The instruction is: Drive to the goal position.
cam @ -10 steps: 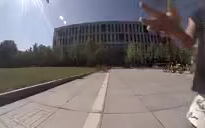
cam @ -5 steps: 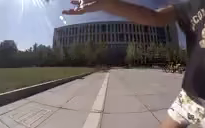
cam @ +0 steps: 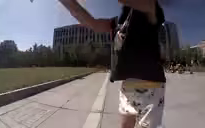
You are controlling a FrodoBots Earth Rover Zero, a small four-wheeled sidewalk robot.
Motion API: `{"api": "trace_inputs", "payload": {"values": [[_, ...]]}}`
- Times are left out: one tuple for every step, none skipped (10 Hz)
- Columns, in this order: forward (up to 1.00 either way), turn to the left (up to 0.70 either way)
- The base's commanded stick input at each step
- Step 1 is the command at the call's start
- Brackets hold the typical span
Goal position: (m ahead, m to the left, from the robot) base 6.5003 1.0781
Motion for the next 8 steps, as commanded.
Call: {"api": "trace_inputs", "payload": {"values": [[-0.06, 0.01], [-0.06, 0.01], [-0.06, 0.01], [-0.06, 0.01], [-0.06, 0.01], [-0.06, 0.01], [-0.06, 0.01], [-0.06, 0.01]]}}
